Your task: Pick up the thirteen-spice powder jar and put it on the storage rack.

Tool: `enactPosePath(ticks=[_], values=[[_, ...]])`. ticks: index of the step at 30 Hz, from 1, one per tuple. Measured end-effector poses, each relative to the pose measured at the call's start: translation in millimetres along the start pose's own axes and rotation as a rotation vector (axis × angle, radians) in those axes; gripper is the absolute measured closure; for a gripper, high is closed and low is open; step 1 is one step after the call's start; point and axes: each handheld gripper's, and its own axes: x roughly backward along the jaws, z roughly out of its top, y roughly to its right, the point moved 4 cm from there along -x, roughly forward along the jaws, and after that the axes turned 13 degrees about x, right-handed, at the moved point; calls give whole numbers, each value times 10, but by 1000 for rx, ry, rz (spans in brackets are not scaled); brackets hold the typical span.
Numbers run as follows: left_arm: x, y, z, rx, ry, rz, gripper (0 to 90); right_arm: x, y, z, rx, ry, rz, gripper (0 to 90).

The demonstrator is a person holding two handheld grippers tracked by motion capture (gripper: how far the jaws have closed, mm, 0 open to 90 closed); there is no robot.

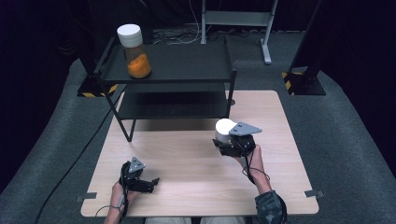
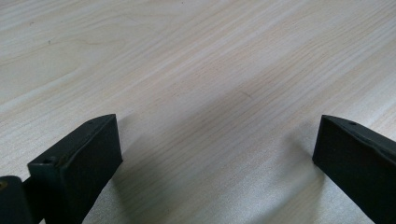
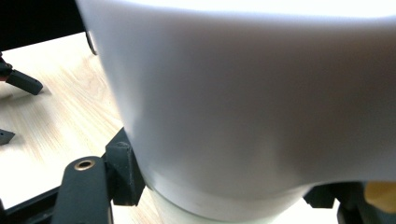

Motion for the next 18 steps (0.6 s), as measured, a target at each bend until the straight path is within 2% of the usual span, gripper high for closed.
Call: enactPosePath(ticks=[18], values=[[0, 0, 0, 0, 0, 0, 8, 48, 113, 250, 17, 26, 21, 305]])
